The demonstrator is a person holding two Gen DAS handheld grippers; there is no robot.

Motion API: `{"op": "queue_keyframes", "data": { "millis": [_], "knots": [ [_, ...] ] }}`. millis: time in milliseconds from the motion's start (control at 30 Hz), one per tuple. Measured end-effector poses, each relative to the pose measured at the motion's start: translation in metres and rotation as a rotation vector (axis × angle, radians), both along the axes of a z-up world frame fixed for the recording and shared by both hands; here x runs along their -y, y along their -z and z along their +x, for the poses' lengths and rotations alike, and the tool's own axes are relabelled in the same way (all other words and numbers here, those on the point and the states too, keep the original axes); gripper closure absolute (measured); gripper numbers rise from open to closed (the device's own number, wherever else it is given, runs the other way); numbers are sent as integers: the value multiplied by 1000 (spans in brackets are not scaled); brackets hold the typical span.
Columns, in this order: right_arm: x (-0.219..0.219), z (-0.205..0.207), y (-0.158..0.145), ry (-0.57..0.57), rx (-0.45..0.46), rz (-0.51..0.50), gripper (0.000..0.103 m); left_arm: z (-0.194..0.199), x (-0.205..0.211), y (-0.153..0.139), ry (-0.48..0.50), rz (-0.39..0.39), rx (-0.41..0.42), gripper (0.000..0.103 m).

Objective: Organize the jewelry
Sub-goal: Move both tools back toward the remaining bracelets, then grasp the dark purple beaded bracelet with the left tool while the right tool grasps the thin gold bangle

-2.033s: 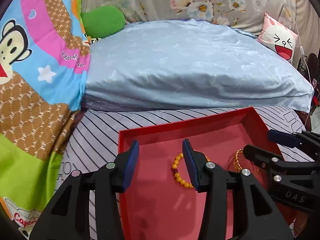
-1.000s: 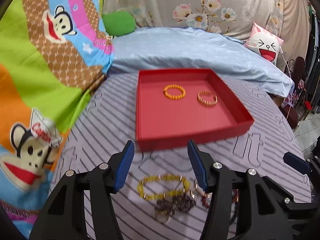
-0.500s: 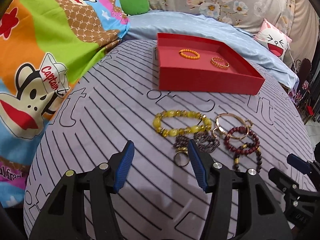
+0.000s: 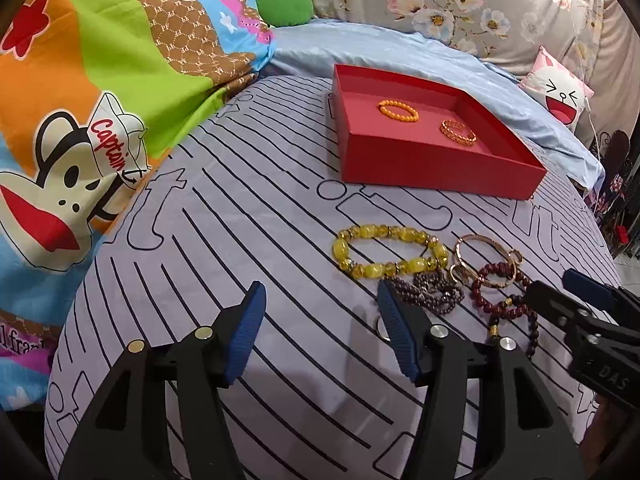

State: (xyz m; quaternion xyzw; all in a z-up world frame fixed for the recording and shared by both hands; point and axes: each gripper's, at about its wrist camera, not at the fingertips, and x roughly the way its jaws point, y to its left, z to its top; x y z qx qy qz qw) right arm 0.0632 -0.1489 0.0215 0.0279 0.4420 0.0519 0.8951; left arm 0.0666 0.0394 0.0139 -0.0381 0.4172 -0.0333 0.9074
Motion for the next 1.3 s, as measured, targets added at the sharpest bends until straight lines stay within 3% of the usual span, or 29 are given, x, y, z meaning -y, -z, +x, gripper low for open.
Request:
{"op": "queue_keyframes", "data": {
  "millis": [367,533,667,1000,1300],
  "knots": [
    [-25,38,20,-49,-43,-13,36,11,-10,2,-17,-20,-8,45],
    [-33,43,23,-55,-28,-70,35,16,-10,5,-15,-29,-16,45],
    [-34,41,23,-49,-13,-116,43,20,-9,7,-13,-31,-25,45],
    [-14,31,19,-8,-27,-21,44,24,-7,11,-6,-36,-39,45],
    [17,8,-7,55,20,16,44,13,2,10,37,-54,-43,45]
  ]
}}
